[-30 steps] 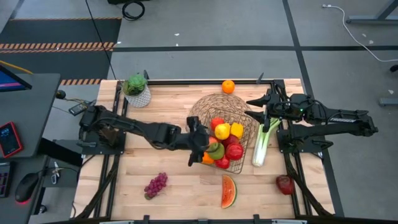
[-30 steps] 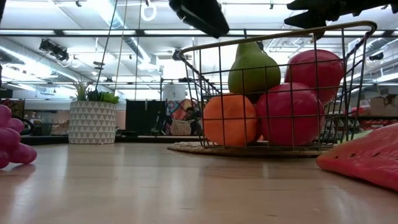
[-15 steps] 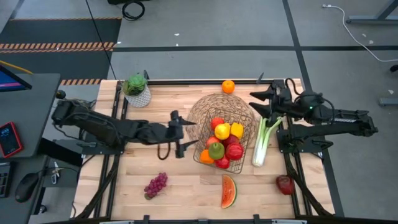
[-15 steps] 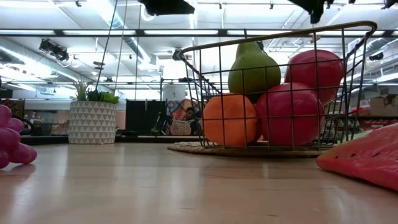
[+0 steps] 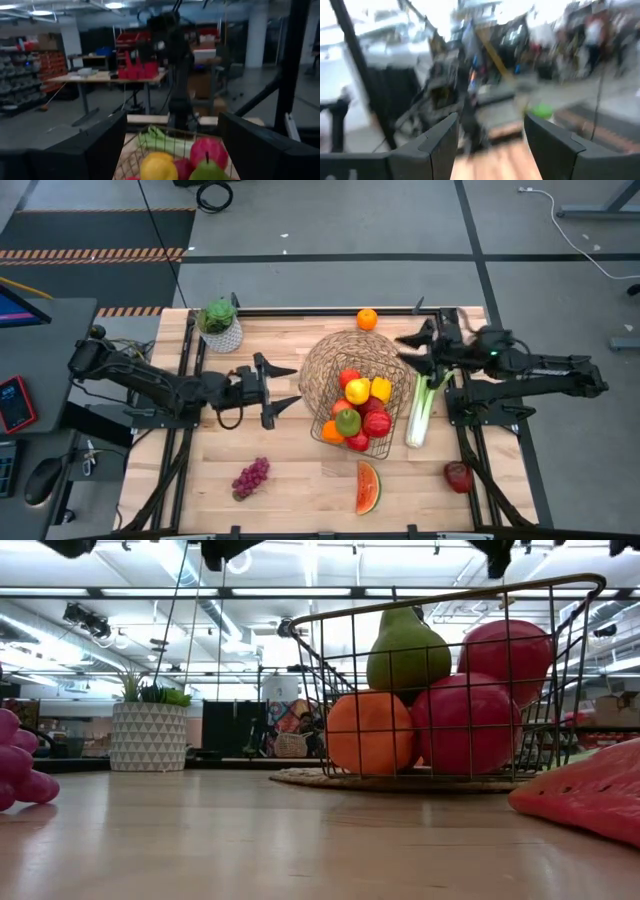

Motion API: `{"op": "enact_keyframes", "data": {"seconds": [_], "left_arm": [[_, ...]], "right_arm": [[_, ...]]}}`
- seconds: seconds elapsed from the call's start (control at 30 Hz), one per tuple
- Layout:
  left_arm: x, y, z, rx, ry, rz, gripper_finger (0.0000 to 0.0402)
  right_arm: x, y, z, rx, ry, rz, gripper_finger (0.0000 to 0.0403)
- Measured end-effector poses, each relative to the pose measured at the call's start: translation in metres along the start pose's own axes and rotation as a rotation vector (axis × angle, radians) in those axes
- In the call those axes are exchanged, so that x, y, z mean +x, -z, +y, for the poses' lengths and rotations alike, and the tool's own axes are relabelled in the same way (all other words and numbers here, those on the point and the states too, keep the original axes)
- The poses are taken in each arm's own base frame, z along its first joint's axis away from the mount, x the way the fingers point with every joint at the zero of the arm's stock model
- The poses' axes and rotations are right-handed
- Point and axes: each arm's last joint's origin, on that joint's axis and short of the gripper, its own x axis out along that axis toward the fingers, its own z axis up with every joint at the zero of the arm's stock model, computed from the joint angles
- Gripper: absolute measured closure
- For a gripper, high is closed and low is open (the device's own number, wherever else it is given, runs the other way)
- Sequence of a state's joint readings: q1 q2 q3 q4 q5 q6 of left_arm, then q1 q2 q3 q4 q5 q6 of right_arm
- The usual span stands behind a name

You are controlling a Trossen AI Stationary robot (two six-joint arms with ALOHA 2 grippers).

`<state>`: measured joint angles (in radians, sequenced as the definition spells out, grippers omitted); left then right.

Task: Build produce basket
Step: Put the orange into the wire basket

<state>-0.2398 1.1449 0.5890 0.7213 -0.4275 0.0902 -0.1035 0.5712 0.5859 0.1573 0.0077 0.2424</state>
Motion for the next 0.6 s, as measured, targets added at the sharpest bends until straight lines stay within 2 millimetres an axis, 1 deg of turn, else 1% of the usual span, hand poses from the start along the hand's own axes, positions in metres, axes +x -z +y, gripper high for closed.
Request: {"op": "enact_keyframes", "data": {"seconds": [0.07, 0.17, 0.23, 0.33, 0.4, 0.47, 0.53, 0.6], "left_arm": [[-0.003, -0.001, 0.001, -0.012, 0.016, -0.032, 0.0084], [-0.006, -0.007, 0.001, -0.003, 0.020, -0.063, 0.0084], [-0.011, -0.011, 0.001, 0.002, 0.028, -0.069, 0.0084], [-0.022, -0.020, 0.001, 0.025, 0.017, -0.099, 0.0084], [-0.031, -0.021, 0.004, 0.035, -0.014, -0.109, 0.0084], [-0.041, -0.019, 0.008, 0.032, -0.046, -0.110, 0.0084], [-0.049, -0.016, 0.014, 0.022, -0.060, -0.119, 0.0084], [-0.057, -0.013, 0.019, 0.009, -0.071, -0.123, 0.0084]], "right_arm": [[0.007, 0.009, 0.000, 0.025, -0.040, 0.081, 0.0172], [0.017, 0.017, 0.002, 0.031, -0.120, 0.147, 0.0172], [0.024, 0.017, 0.003, 0.032, -0.143, 0.182, 0.0172], [0.035, 0.017, 0.004, 0.014, -0.125, 0.286, 0.0172], [0.042, 0.014, 0.002, -0.027, -0.049, 0.346, 0.0172], [0.049, 0.011, -0.002, -0.051, 0.100, 0.392, 0.0172], [0.057, 0.010, -0.010, -0.068, 0.253, 0.442, 0.0172], [0.066, 0.006, -0.018, -0.092, 0.330, 0.485, 0.0172]]}}
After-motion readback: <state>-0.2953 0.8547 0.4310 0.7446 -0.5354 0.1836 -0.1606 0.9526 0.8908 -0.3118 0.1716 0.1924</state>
